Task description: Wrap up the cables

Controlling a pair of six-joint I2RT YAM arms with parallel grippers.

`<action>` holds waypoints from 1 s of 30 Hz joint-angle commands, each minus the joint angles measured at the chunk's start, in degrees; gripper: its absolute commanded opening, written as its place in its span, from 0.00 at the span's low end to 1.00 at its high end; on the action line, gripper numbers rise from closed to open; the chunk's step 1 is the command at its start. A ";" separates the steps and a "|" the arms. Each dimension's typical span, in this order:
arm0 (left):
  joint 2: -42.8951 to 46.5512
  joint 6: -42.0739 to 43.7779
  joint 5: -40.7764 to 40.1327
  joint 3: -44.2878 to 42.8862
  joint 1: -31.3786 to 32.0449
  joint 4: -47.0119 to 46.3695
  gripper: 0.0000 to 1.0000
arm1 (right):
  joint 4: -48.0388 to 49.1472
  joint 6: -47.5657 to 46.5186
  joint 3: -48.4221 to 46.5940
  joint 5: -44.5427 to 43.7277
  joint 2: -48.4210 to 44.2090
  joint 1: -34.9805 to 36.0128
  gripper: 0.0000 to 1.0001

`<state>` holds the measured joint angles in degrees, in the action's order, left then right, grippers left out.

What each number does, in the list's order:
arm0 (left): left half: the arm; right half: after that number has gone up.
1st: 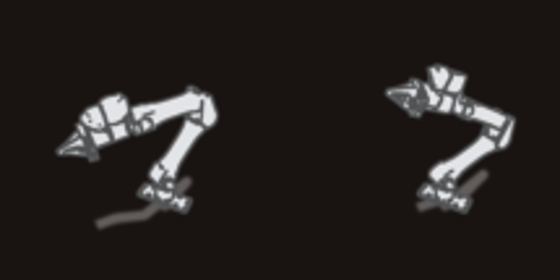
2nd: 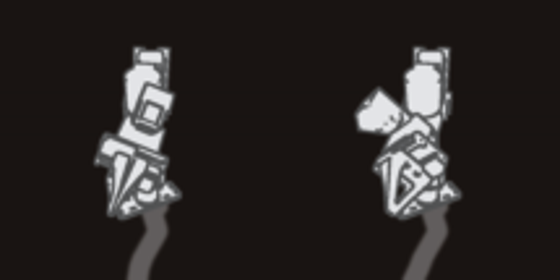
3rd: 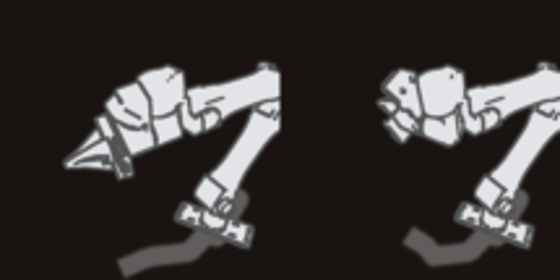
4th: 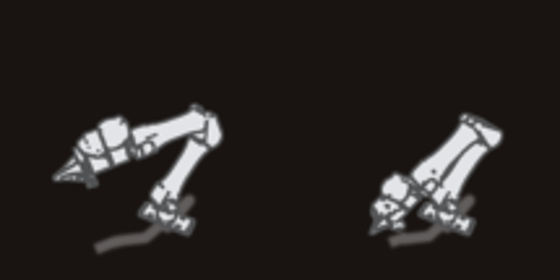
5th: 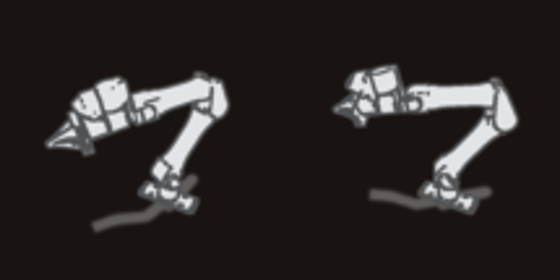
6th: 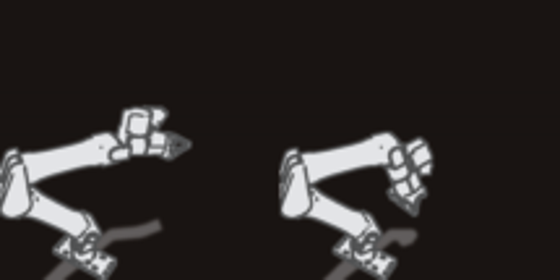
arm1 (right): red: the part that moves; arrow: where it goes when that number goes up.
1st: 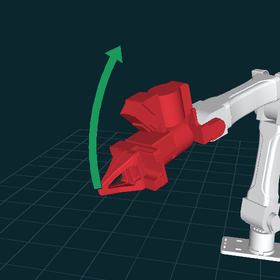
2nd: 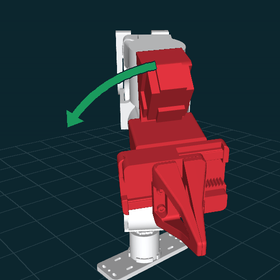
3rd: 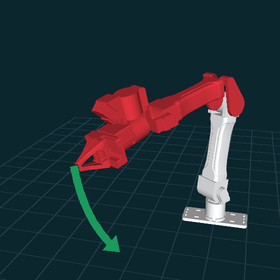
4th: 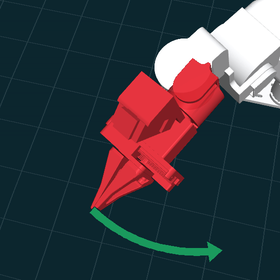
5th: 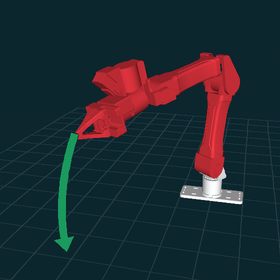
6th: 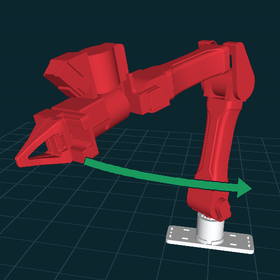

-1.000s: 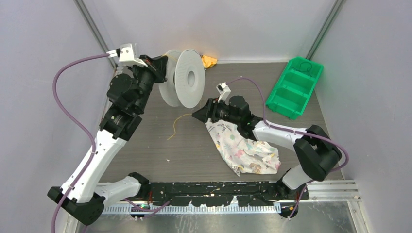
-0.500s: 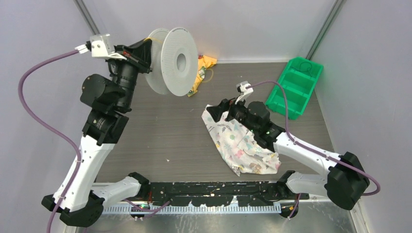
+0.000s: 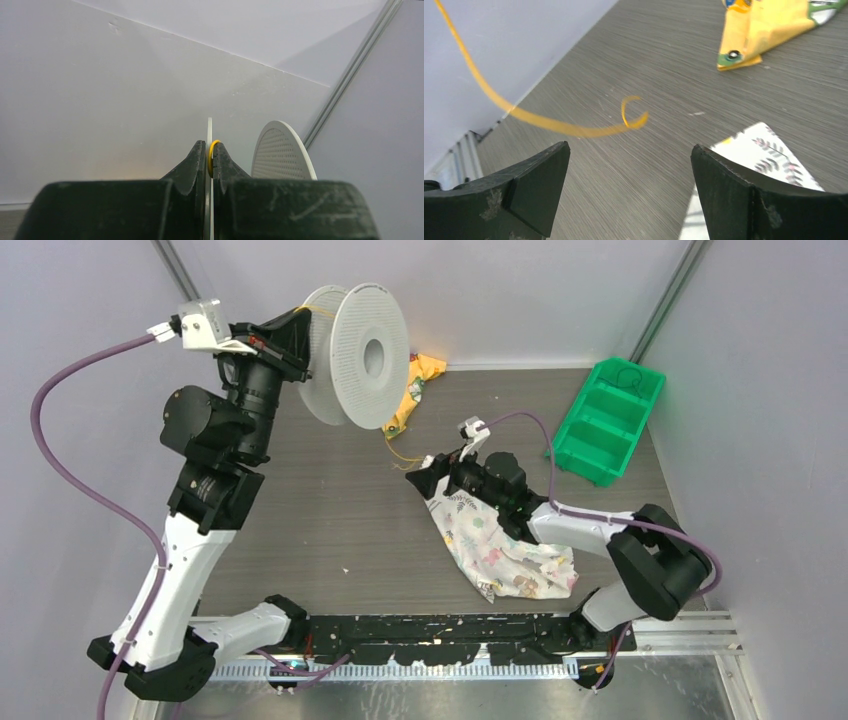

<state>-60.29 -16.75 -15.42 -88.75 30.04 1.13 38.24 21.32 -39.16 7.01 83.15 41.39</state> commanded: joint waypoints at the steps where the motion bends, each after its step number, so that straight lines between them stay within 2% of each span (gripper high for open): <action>1: 1.70 -1.25 0.34 -3.54 0.02 -6.08 0.00 | 15.84 5.47 -1.99 5.49 3.97 -0.08 0.95; 6: 2.51 -2.00 1.02 -3.51 0.04 -6.05 0.00 | 25.62 12.98 -3.35 4.44 9.61 -0.08 0.94; 15: 2.90 -2.25 1.68 -3.93 -0.03 -5.61 0.01 | 32.67 16.78 -5.67 -2.74 17.40 -0.06 0.91; 21: 3.34 -1.88 1.88 -3.79 0.02 -6.14 0.01 | 34.06 18.09 -5.84 -8.76 18.81 -0.07 0.89; 30: 3.76 -2.05 1.99 -3.27 0.04 -6.48 0.01 | 33.95 18.50 -8.72 -7.80 20.53 -0.07 0.86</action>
<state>-58.30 -17.63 -13.89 -89.62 30.04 1.08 67.70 39.29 -44.95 1.06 102.56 41.34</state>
